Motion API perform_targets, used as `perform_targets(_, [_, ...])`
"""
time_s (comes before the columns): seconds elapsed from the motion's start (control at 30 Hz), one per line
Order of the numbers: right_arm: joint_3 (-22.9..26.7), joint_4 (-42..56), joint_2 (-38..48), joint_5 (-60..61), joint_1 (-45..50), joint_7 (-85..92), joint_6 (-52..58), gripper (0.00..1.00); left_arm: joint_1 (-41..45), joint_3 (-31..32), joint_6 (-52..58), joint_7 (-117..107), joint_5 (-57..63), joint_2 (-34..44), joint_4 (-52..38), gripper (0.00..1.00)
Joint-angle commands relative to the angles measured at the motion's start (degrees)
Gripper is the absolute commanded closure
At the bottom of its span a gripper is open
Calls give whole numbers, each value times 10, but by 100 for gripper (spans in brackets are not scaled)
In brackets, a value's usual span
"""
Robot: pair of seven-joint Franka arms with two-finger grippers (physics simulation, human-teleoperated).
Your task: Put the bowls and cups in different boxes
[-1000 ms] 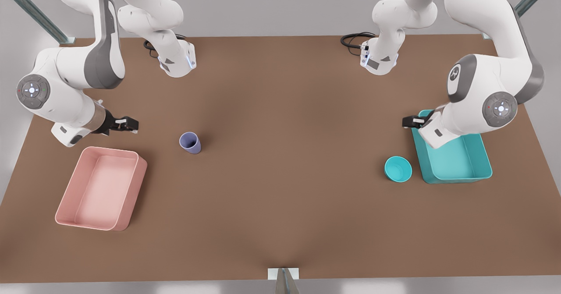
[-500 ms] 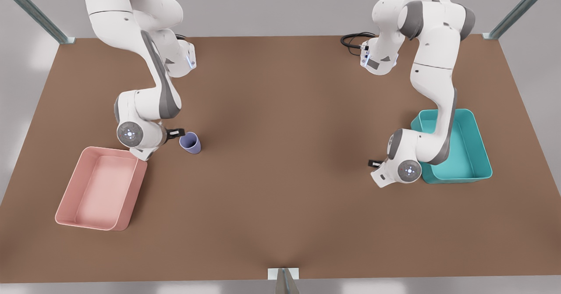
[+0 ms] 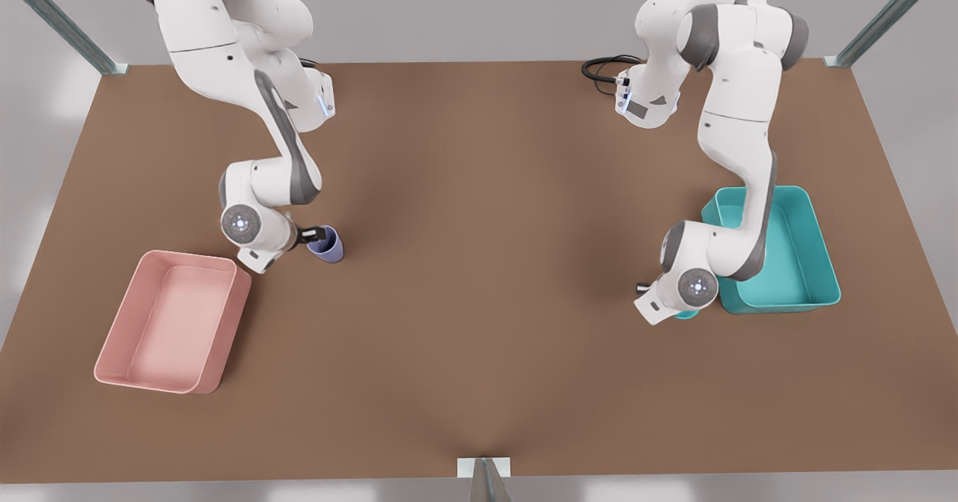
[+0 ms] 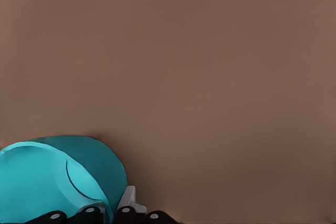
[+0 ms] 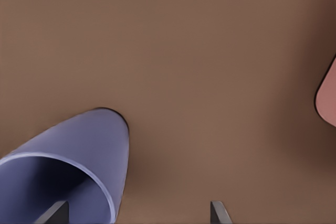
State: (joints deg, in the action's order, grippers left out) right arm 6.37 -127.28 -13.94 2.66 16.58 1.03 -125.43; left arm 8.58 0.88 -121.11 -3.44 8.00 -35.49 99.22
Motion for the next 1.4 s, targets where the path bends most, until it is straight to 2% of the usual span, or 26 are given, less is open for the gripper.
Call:
perform_targets(0.0, [0, 0, -3, 11, 1, -3, -51, 0, 1, 0, 59, -56, -8, 16, -20, 79])
perform_targets(0.1, [0, -1, -12, 11, 1, -2, -51, 0, 0, -28, 200, -69, -6, 118, -32, 79])
perform_targets(0.13, [-1, -2, -17, 12, 2, -3, -51, 0, -2, -62, 228, -75, -5, 147, -32, 79])
perform_targets(0.2, [-1, -2, -25, 12, 4, -2, -51, 0, -35, -100, 240, -75, -6, 156, -31, 79])
perform_targets(0.3, [-2, -3, -34, 12, 7, -2, -51, 4, -59, -113, 233, -73, -6, 155, -9, 79])
perform_targets(0.4, [-2, -2, -43, 11, 11, -2, -52, 26, -63, -127, 156, -73, -5, 148, 77, 79])
perform_targets(0.47, [-3, 2, -48, 11, 15, -1, -51, 52, -87, -141, 92, -67, -5, 140, 101, 79])
perform_targets(0.5, [-3, 4, -49, 11, 15, 1, -51, 69, -92, -145, 77, -64, -6, 138, 109, 79])
perform_targets(0.53, [-3, 7, -48, 11, 15, 1, -47, 79, -92, -145, 59, -64, -5, 131, 120, 79])
perform_targets(0.7, [-10, 33, -47, 12, 20, -1, -29, 79, -108, -145, 22, -64, -6, 89, 133, 79])
perform_targets(0.8, [-7, 97, -10, 12, 11, 14, 42, 79, -113, -145, 14, -64, -7, 71, 133, 79])
perform_targets(0.87, [-5, 180, -12, 14, -30, 79, 76, 79, -114, -145, 16, -63, -7, 71, 133, 22])
perform_targets(0.9, [-5, 203, -13, 14, -43, 106, 78, 79, -114, -145, 19, -63, -7, 73, 132, 0])
perform_targets(0.93, [-5, 227, -15, 14, -59, 139, 78, 79, -114, -144, 29, -62, -7, 81, 130, 0])
perform_targets(0.97, [-4, 240, -16, 14, -75, 172, 79, 79, -111, -142, 86, -63, -9, 109, 127, 0])
perform_targets(1.0, [-4, 269, -37, 12, -97, 197, 84, 79, -108, -133, 204, -54, -11, 152, 93, 0])
perform_targets(1.07, [-4, 322, -78, 10, -149, 245, 106, 79, -108, -86, 432, -28, -69, 172, -64, 0])
perform_targets(1.1, [-3, 338, -94, 7, -167, 258, 116, 79, -106, -14, 470, -41, -69, 184, -120, 0])
perform_targets(1.17, [-3, 350, -108, 6, -204, 291, 123, 79, -88, 21, 467, -44, -103, 212, -188, 0])
perform_targets(1.23, [-3, 356, -125, 7, -234, 311, 125, 79, -76, 21, 473, 21, -102, 248, -199, 0])
perform_targets(1.37, [-2, 362, -165, 9, -247, 311, 127, 79, -76, 27, 468, 21, -100, 235, -199, 0])
